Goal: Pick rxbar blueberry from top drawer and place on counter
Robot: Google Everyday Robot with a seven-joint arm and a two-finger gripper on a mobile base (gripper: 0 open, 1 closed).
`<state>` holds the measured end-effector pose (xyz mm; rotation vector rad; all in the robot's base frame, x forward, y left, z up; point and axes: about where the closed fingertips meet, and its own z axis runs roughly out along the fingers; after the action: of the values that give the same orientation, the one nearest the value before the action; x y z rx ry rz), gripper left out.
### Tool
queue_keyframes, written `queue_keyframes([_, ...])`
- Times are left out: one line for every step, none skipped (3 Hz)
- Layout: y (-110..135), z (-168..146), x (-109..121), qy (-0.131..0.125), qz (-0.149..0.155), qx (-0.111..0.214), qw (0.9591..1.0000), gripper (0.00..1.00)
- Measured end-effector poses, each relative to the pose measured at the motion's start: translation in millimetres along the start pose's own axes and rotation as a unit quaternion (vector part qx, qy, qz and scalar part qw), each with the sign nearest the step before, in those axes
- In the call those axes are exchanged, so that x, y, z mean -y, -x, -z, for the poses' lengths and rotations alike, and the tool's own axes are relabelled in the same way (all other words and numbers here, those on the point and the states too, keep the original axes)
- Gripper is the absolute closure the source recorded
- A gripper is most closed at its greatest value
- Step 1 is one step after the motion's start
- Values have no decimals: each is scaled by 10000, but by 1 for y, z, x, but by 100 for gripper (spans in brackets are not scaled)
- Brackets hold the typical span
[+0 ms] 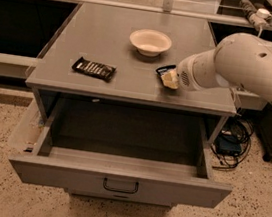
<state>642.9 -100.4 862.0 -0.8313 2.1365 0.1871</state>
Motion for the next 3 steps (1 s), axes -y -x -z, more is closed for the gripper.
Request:
queue_keyframes([0, 0, 0, 0, 0, 0, 10000, 59])
queue_keyframes([0, 0, 0, 0, 0, 0, 10000, 35])
queue_keyframes([0, 0, 0, 0, 0, 0, 10000, 13])
